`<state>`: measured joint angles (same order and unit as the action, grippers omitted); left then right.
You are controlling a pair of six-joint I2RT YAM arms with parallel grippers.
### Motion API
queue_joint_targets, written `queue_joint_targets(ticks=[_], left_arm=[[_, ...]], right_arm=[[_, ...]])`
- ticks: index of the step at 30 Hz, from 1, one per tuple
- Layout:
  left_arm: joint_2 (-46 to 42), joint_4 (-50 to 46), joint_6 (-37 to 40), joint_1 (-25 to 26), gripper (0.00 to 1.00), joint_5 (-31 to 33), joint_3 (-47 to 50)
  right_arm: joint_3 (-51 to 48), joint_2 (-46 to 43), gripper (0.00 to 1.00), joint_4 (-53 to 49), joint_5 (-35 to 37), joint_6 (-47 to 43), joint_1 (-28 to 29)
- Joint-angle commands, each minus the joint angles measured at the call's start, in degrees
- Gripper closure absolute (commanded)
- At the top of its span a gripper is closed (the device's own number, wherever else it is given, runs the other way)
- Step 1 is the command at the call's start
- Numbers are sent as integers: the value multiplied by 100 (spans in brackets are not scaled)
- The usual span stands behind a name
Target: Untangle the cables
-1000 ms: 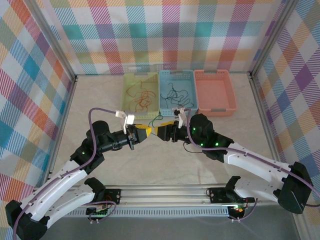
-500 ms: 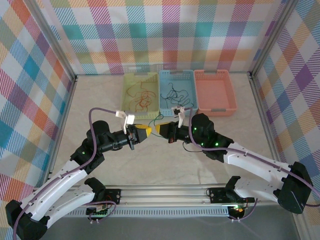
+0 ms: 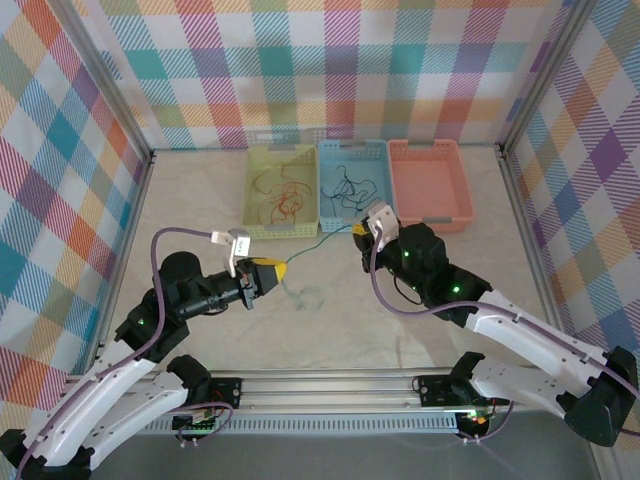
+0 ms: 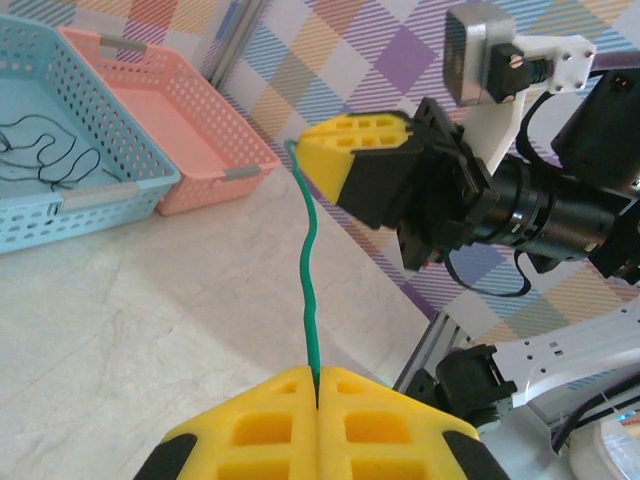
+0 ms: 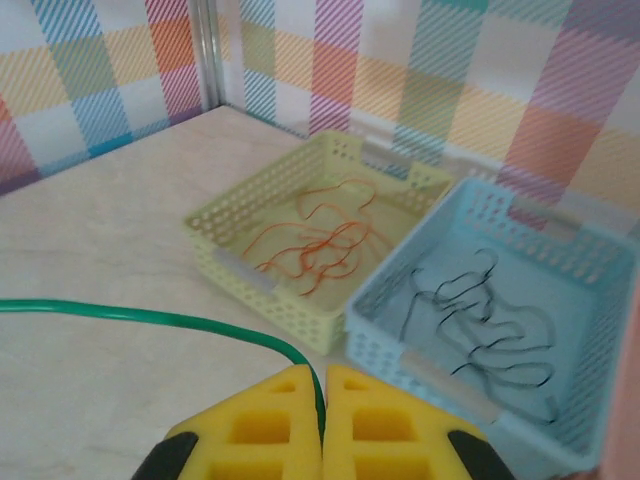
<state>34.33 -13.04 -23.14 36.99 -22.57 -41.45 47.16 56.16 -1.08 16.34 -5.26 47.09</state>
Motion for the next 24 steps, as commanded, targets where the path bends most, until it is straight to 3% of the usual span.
queue_joint_targets(ticks=[1, 5, 8, 11, 17, 24], left_arm=[[-211, -736, -145, 19, 100, -139, -346], [-250, -793, -150, 18, 100, -291, -365], [-196, -672, -161, 14, 100, -301, -307], [-39, -465, -209, 18, 100, -268, -226], [247, -339, -213, 18, 100, -110, -50], [475, 0, -334, 18, 100, 37, 311]], right_arm=[[-170, -180, 100, 406, 1331, -1090, -433], [-189, -224, 100, 597, 1305, -1393, -559], [-312, -409, 91, 507, 430, -1205, -625], [-523, -607, 100, 510, -244, -1010, -622], [-668, -533, 100, 321, 506, -408, -871], [-121, -1, 100, -203, 361, 959, -1952]])
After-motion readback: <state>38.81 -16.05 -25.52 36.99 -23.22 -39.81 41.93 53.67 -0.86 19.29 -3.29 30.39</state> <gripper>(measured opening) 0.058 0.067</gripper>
